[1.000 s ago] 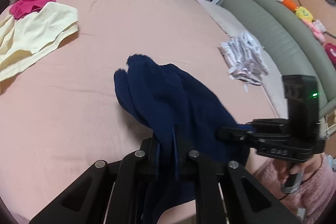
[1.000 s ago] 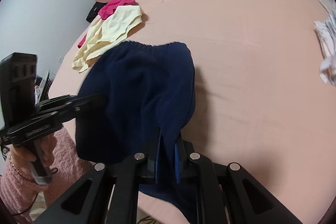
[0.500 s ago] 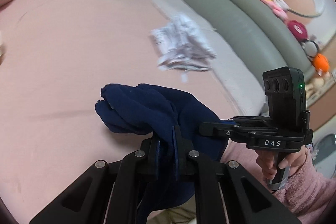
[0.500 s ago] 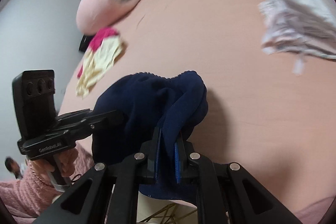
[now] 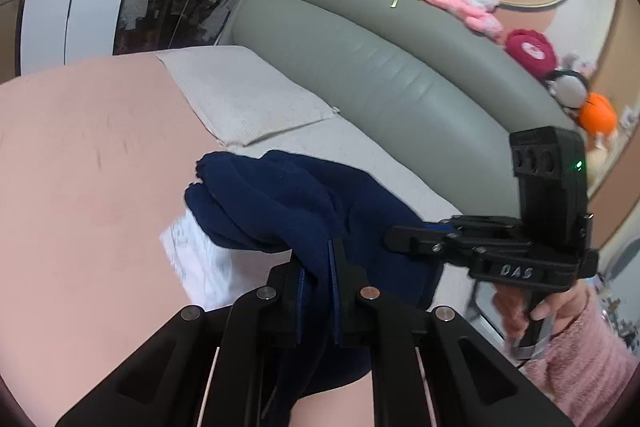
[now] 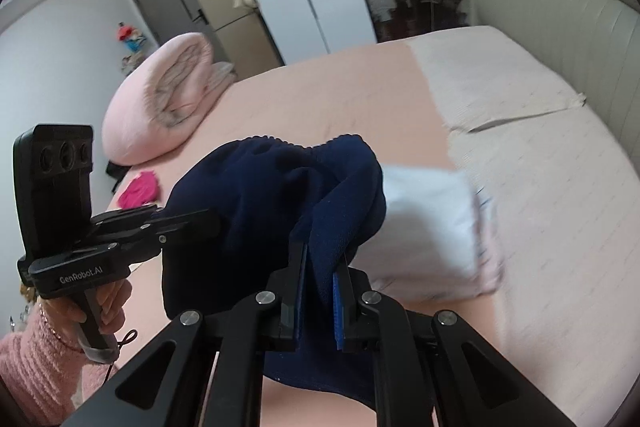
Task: Fold clothes
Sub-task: 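Lift the shorts with both grippers and carry them onto the white clothes stack, then open both grippers to release the shorts on the stack and withdraw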
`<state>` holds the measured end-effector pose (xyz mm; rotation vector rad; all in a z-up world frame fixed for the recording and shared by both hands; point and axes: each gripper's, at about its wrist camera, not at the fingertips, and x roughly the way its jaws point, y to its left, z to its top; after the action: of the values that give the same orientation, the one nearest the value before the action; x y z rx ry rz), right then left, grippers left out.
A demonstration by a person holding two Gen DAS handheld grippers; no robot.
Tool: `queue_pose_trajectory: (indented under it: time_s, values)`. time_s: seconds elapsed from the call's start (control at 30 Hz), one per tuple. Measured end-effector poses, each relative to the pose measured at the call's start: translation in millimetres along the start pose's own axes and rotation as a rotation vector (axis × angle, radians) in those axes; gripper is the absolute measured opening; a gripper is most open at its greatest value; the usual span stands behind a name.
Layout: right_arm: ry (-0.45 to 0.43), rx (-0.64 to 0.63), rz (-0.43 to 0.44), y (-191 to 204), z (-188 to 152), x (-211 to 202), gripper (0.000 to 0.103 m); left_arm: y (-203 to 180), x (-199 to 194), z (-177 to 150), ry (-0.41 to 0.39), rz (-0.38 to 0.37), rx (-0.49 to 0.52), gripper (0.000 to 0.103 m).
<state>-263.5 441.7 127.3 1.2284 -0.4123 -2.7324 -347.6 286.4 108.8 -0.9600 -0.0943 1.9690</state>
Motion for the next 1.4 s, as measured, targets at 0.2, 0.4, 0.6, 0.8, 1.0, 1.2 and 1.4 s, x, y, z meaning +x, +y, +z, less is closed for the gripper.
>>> queue_pose_trajectory:
  time_s: [0.2, 0.4, 0.6, 0.8, 1.0, 1.2, 1.4]
  values:
    - [0.025, 0.016, -0.055, -61.5, 35.3, 43.1, 0.01, 23.9, 66.3, 27.0, 0.037, 0.054, -0.019, 0.008]
    - [0.093, 0.112, -0.047, -118.7, 16.0, 105.8, 0.01, 64.6, 130.0, 16.4, 0.139, 0.123, -0.059, 0.009]
    - [0.196, 0.189, -0.089, -145.7, -20.9, 164.5, 0.03, 102.8, 143.3, -7.3, 0.225, 0.15, -0.204, 0.025]
    - [0.071, 0.159, -0.139, -130.8, -13.4, 142.9, 0.039, 62.4, 89.8, -0.7, 0.001, 0.308, -0.063, 0.028]
    - [0.04, 0.052, -0.155, -109.2, 6.0, 135.2, 0.049, 44.9, 126.7, 5.4, 0.06, 0.362, 0.047, 0.028]
    - [0.119, 0.073, -0.16, -116.6, 1.3, 167.4, 0.049, 82.9, 150.8, -14.5, 0.165, 0.446, -0.013, 0.028]
    - [0.154, 0.055, -0.168, -129.8, -5.9, 179.0, 0.052, 97.6, 148.0, -19.5, 0.193, 0.465, -0.058, 0.036]
